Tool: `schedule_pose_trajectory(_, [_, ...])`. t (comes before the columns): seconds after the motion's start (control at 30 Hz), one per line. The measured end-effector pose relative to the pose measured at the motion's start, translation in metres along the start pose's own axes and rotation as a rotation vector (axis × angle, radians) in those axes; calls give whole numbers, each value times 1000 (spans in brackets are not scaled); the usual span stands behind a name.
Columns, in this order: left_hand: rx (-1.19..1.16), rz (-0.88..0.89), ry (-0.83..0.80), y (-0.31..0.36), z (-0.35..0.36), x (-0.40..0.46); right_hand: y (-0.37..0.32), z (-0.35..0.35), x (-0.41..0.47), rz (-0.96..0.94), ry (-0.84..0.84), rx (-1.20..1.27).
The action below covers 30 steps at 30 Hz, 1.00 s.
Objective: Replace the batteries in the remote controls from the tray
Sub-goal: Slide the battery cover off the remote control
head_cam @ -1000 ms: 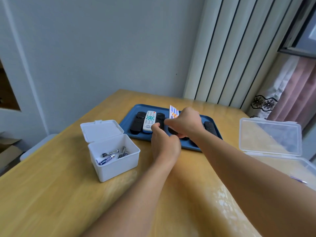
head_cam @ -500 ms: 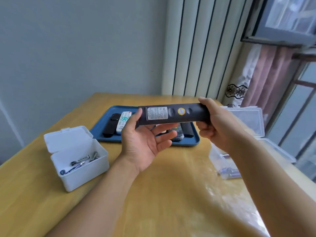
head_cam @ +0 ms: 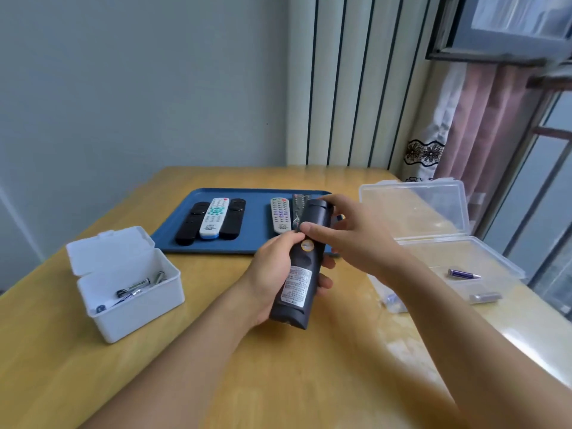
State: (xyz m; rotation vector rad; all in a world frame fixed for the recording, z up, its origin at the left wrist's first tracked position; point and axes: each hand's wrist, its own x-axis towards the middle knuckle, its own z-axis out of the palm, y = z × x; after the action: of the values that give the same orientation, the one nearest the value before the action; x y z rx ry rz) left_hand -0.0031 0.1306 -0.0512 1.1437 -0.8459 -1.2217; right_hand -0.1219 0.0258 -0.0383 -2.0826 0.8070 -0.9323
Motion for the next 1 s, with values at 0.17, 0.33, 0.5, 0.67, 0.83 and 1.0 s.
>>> schedule_pose_trajectory(0.17, [10,7,18,-6,-2,2,1,-2,0,-75,16,-134])
schedule_pose_trajectory(0.33, [59,24,34,-10,-4,6,5,2,0,-110,67,-184])
schedule_pose_trajectory(0.5, [86,17,33,-12,-6,9,5,4,-1,-115,106,-239])
schedule_pose_trajectory(0.67, [107,26,40,-9,-7,9,-1,4,-2,-117,124,-228])
schedule_pose_trajectory(0.83, [114,5,41,-7,-9,8,-2,6,-3,-87,156,-210])
schedule_pose_trajectory(1.0, [120,-22,23,-7,-11,10,1,8,-2,-59,168,-116])
